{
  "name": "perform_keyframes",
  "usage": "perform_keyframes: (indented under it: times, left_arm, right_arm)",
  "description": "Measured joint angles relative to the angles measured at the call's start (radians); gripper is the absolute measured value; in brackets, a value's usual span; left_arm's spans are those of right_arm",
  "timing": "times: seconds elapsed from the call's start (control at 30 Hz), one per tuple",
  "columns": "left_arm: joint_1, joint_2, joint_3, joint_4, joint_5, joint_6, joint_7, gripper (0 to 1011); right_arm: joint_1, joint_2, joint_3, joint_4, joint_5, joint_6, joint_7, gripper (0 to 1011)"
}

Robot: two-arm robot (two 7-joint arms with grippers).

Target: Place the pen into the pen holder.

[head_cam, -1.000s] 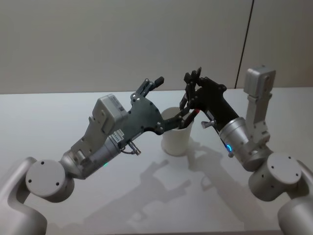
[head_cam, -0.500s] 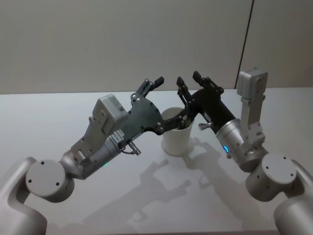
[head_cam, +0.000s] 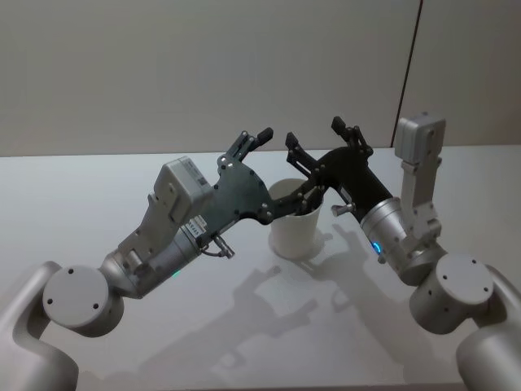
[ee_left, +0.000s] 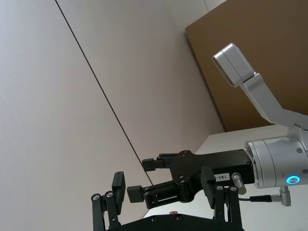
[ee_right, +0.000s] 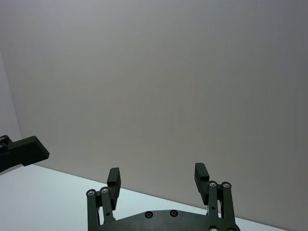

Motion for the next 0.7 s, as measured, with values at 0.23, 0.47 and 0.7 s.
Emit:
perform_keyframes:
  times: [0.23,0.47,0.7]
  left_arm:
    - [0.000,0.000,0.000,0.000,0.000,0.000,0.000,1002]
    - [0.000,0.000,0.000,0.000,0.000,0.000,0.000,1002]
    - [0.000,0.000,0.000,0.000,0.000,0.000,0.000,1002]
  right_arm:
    - [0.001,-0.001,0.001,0.003,0.001,0.001,0.002,1001]
    - [0.002,-0.001,0.002,0.004,0.002,0.001,0.002,1001]
    - [0.002,-0.001,0.002,0.005,0.003,0.001,0.003,1001]
